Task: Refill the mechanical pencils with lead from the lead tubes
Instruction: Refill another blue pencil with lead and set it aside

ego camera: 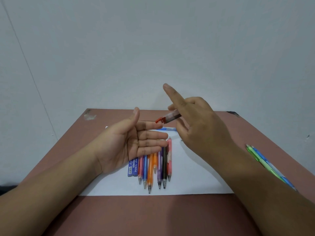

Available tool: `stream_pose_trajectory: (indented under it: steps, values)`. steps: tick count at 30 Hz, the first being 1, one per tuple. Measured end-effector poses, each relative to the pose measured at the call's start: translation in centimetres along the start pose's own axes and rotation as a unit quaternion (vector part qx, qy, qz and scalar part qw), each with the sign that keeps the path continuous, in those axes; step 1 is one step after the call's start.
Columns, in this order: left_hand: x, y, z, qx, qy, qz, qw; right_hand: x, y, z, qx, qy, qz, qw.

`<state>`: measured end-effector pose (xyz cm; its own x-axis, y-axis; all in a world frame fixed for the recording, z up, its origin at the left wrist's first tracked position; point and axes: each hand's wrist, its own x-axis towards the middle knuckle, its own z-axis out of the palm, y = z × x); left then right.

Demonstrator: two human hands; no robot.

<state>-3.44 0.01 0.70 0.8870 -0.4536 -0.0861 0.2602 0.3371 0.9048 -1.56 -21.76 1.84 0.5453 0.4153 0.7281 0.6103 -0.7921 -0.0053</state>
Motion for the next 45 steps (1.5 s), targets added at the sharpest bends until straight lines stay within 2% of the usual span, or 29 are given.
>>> stream_pose_trajectory:
  steps: [8,12,17,26,31,36,43,45]
  values:
    - [0.0,0.0,-0.1,0.007,0.002,0.002,1.0,0.1,0.1,0.0,0.005,0.008,-0.002,1.0]
    - [0.1,0.0,-0.2,0.013,-0.001,0.003,1.0,-0.1,0.8,0.2,-0.017,0.026,-0.086,0.996]
    - [0.1,0.0,-0.1,0.007,0.001,0.004,1.0,0.0,0.3,-0.1,-0.008,0.007,-0.012,1.0]
    - [0.0,0.0,-0.2,0.001,-0.008,0.001,1.0,0.2,0.4,-0.6,-0.026,-0.005,-0.02,0.999]
    - [0.1,0.1,-0.3,0.001,-0.011,-0.003,1.0,0.9,0.9,-1.3,-0.058,-0.001,-0.137,0.989]
    - [0.1,0.1,-0.4,0.0,-0.014,-0.006,1.0,1.9,-0.5,-2.5,-0.067,-0.047,-0.053,0.995]
    - [0.0,0.2,-0.5,-0.007,-0.015,-0.008,1.0,2.4,-0.9,-3.0,-0.077,-0.051,-0.046,0.995]
    - [-0.1,0.2,-0.5,-0.009,-0.014,-0.005,1.0,2.3,-0.9,-2.7,-0.067,-0.041,-0.078,0.994]
